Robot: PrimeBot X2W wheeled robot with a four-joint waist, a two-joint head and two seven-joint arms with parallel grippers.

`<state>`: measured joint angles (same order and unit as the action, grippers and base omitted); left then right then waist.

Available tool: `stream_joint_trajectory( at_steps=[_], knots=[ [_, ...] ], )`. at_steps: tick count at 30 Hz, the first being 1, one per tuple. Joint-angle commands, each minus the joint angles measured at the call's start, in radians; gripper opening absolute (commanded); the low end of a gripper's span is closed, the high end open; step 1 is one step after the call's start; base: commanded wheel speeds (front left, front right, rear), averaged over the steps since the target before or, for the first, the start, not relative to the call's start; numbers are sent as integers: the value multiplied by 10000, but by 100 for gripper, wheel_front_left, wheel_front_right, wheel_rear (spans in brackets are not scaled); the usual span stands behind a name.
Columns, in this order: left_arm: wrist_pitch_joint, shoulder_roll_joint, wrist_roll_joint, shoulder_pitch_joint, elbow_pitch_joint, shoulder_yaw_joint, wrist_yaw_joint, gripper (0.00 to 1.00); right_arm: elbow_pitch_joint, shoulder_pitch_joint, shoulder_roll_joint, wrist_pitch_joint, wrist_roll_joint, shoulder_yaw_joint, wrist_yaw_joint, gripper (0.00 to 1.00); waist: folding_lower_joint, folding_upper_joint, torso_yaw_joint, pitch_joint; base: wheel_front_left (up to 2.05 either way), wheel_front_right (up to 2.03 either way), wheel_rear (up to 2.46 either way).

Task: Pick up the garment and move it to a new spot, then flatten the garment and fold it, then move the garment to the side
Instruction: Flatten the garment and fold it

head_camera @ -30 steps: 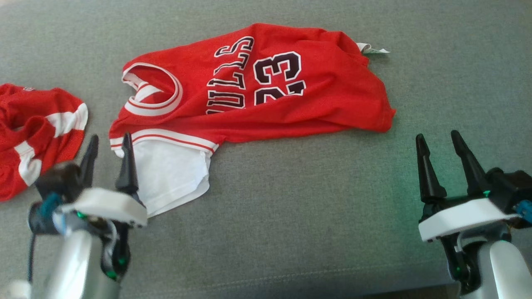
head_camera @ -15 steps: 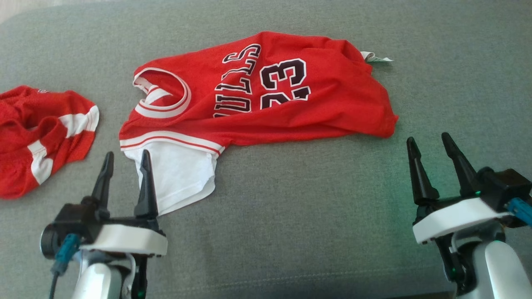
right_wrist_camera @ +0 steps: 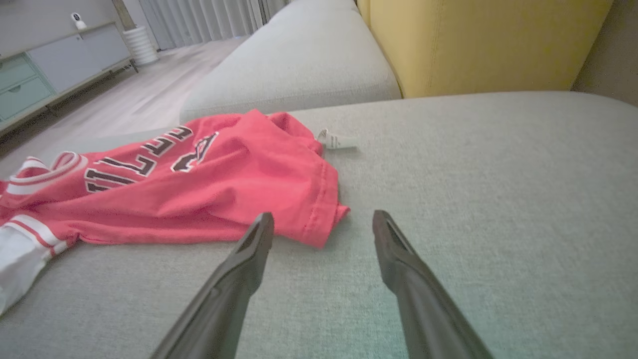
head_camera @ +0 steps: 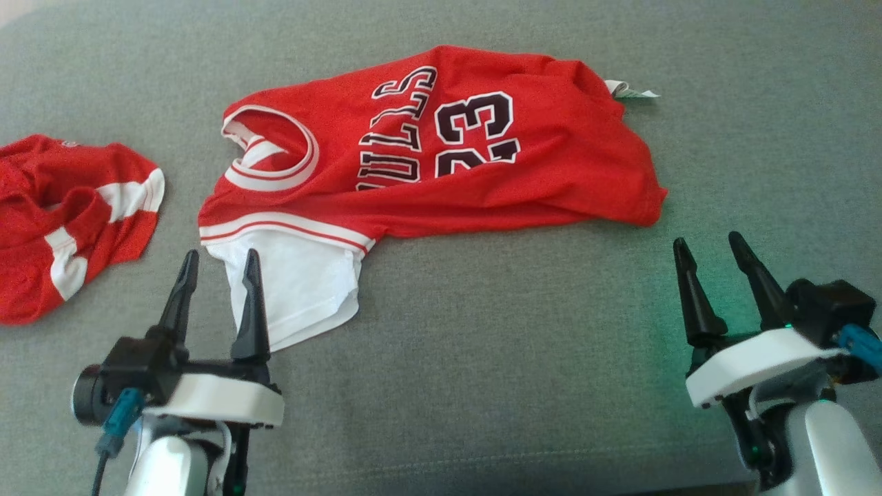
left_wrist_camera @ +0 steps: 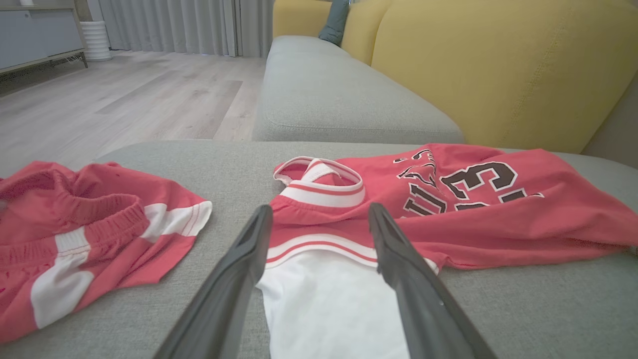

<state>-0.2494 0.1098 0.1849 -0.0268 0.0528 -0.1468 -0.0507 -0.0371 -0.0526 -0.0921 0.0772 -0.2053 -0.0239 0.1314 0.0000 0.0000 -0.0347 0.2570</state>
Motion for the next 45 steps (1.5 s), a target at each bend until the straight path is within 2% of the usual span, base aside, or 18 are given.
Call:
stream_joint_trajectory(
  at_steps=[1,13,20,21,22,24,38,45],
  knots=[
    [-123,1,-94,-372,-379,309,80,100,256,-353,-251,60,-52,-175,-7,100,0,0,35,92,0,0,0],
    [-123,-212,-300,-1287,-202,-226,422,100,-1498,-2823,-1200,1477,-1079,-1078,-7,100,0,0,545,815,0,0,0],
    [-124,-326,-337,-1550,-47,-341,568,100,-2427,-3734,-1586,2290,-1389,-1489,-7,100,0,0,766,966,0,0,0],
    [-124,-338,-343,-1574,-35,-337,581,100,-2528,-3824,-1612,2344,-1435,-1528,-7,82,0,0,780,981,0,0,0],
    [-124,-350,-350,-1595,-26,-335,592,100,-2606,-3903,-1641,2354,-1471,-1555,-7,45,0,0,797,994,0,0,0],
    [-124,-374,-365,-1631,-14,-331,613,100,-2698,-4030,-1700,2342,-1531,-1632,-7,0,0,0,830,1011,0,0,0],
    [-124,-475,-489,-1745,-30,-267,714,100,-2257,-4710,-2016,1570,-1614,-1477,-7,0,0,0,987,1082,0,0,0],
    [-124,-510,-560,-1967,-4,-311,816,100,-3195,-5731,-1879,1112,-1656,-1322,-7,0,0,0,1294,1350,0,0,0]
  ],
)
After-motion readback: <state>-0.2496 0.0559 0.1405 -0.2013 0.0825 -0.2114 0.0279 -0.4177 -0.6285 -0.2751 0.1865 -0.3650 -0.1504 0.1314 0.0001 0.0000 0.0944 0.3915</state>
